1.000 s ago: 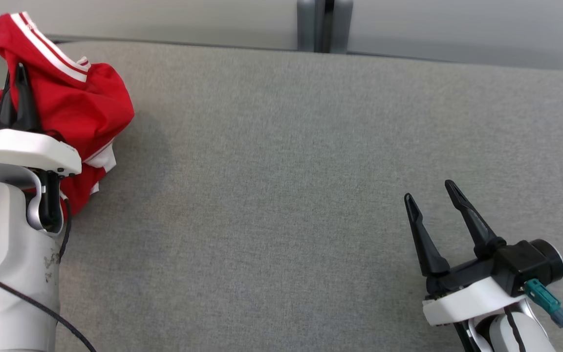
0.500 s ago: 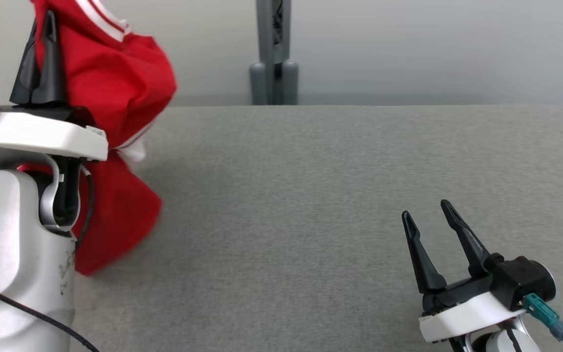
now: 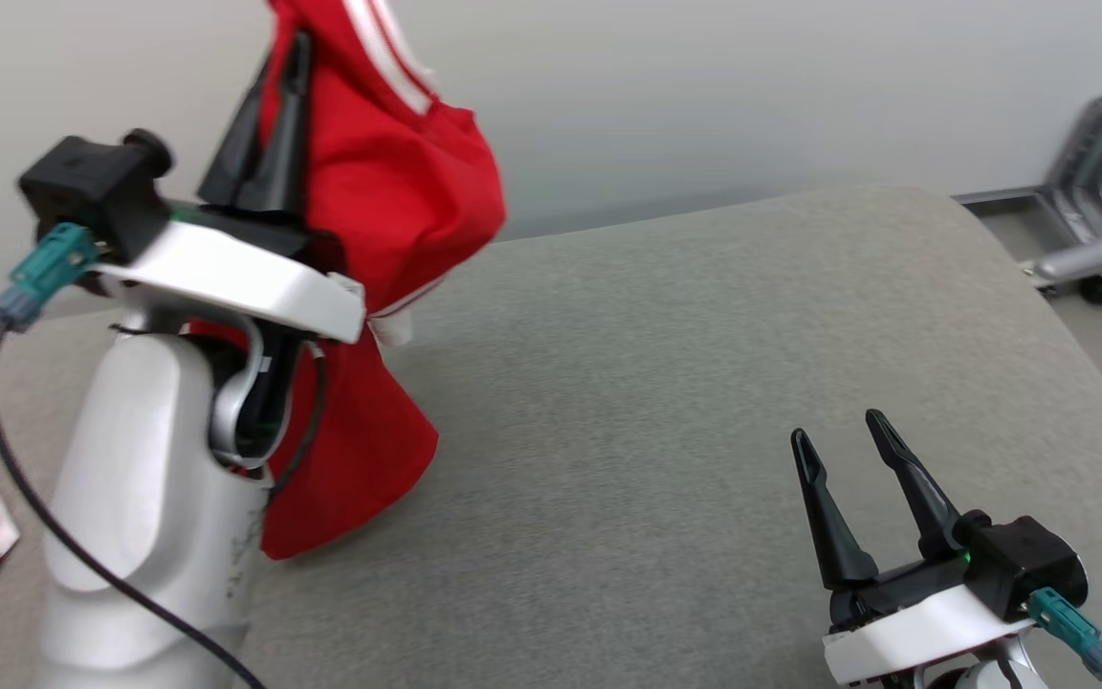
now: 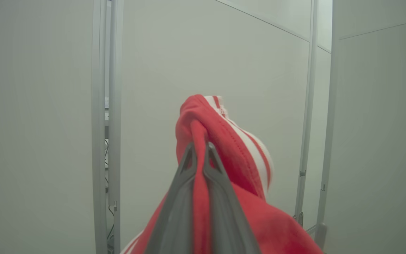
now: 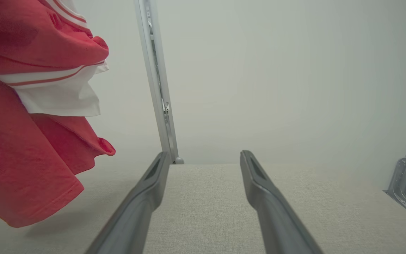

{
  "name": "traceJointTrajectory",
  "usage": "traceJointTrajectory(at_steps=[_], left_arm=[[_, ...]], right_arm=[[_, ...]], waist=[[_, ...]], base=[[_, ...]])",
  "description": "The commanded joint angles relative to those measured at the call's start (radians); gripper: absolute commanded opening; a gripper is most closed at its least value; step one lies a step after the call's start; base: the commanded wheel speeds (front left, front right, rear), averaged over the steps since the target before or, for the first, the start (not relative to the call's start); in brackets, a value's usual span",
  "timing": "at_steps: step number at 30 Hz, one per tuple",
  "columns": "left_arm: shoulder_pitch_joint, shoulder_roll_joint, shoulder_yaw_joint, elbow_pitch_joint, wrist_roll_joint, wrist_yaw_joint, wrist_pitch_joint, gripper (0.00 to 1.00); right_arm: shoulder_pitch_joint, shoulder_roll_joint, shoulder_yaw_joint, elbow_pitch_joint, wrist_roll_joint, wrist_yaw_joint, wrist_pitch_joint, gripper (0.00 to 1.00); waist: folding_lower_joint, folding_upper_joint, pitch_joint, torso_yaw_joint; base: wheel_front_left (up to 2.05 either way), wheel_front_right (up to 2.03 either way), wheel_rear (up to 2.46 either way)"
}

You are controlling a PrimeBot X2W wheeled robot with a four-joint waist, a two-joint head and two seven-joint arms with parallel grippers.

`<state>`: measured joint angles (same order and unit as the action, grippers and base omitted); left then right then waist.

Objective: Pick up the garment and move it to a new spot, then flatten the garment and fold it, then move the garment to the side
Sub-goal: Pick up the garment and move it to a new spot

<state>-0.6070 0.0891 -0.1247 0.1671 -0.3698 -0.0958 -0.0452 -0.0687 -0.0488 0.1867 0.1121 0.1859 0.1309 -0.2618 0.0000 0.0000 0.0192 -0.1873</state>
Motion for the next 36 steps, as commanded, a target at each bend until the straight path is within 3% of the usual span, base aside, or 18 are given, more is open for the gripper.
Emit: traceJointTrajectory(at_steps=[1,10,19,23,28,29,30,31,36], left_arm=[[-0.024,-0.008,-0.021,0.011,-0.009,-0.005,-0.013,0.0],[-0.069,-0.036,-0.179,0.101,-0.074,-0.018,-0.135,0.0],[0.006,-0.036,-0.325,0.199,-0.123,-0.028,-0.204,0.0],[0.078,-0.018,-0.347,0.261,-0.127,-0.033,-0.215,0.0],[0.173,0.001,-0.304,0.324,-0.142,-0.033,-0.22,0.0],[0.191,0.003,-0.284,0.328,-0.143,-0.027,-0.22,0.13],[0.212,0.005,-0.264,0.331,-0.14,-0.019,-0.22,0.48],[0.229,0.006,-0.246,0.328,-0.131,-0.015,-0.22,1.0],[0.302,-0.004,-0.139,0.303,-0.104,0.007,-0.22,1.0]], right_arm=[[0.01,-0.004,-0.003,0.0,0.001,0.0,-0.006,1.0],[0.009,-0.004,-0.006,-0.005,-0.007,0.0,-0.006,1.0],[0.006,-0.004,-0.008,-0.014,0.0,0.0,-0.006,1.0],[0.015,-0.003,-0.018,-0.014,0.001,0.0,-0.006,1.0],[0.022,-0.004,-0.031,-0.006,-0.006,0.0,-0.006,1.0],[0.023,-0.004,-0.033,-0.005,-0.009,0.0,-0.006,1.0],[0.024,-0.004,-0.035,-0.004,-0.009,0.0,-0.006,1.0],[0.024,-0.004,-0.034,-0.002,-0.011,0.0,-0.006,1.0],[0.023,-0.004,-0.026,0.002,-0.017,0.0,-0.006,1.0]], waist=[[0.0,0.0,-0.001,-0.058],[0.0,0.0,0.024,-0.149],[0.0,0.0,0.068,-0.162],[0.0,0.0,0.085,-0.147],[0.0,0.0,0.085,-0.115],[0.0,0.0,0.082,-0.106],[0.0,0.0,0.079,-0.097],[0.0,0.0,0.076,-0.089],[0.0,0.0,0.052,-0.043]], base=[[0.0,0.0,0.0],[0.0,0.0,0.0],[0.0,0.0,0.0],[0.0,0.0,0.0],[0.0,0.0,0.0],[0.0,0.0,0.0],[0.0,0.0,0.0],[0.0,0.0,0.0],[0.0,0.0,0.0]])
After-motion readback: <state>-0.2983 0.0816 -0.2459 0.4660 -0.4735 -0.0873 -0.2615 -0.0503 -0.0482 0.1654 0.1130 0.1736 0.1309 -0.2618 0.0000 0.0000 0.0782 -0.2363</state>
